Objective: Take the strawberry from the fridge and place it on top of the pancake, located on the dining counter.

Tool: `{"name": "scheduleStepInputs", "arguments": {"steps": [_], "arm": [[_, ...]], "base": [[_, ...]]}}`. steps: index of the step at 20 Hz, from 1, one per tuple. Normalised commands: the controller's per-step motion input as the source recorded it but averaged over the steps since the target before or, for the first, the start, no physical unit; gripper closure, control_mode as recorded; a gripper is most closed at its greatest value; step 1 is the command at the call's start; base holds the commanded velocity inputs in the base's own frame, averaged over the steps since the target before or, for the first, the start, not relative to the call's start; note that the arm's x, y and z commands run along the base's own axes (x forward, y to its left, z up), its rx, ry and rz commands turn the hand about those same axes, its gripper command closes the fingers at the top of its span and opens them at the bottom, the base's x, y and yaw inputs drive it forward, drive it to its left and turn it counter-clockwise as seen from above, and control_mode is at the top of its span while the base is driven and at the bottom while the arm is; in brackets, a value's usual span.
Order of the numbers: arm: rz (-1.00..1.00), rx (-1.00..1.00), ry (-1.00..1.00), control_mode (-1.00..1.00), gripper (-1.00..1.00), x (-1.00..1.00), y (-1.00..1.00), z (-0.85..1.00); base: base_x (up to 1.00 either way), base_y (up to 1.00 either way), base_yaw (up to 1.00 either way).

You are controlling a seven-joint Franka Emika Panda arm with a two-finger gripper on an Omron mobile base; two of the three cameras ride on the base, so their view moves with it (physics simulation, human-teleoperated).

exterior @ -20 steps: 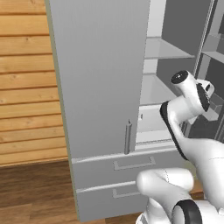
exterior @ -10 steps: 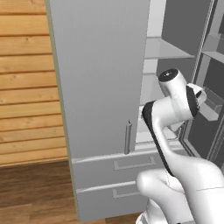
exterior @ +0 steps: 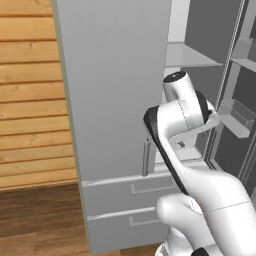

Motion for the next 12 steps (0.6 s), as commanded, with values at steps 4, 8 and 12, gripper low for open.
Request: {"name": "scheduleStepInputs", "arguments": {"steps": [4,8,12], "arm": [[-0.33,0.33,-0.33,-1.00,-1.00,-0.11,0.34,-0.30],[-0.35,0.38,-0.34,-1.00,-1.00,0.00,0.12,-0.22],[-0.28,0.15,-0.26,-1.00,-1.00,0.10,0.07,-0.01]], "base": [[0.00,0.00,0.00],[0.00,0.00,0.00],[0.00,0.00,0.00]]}}
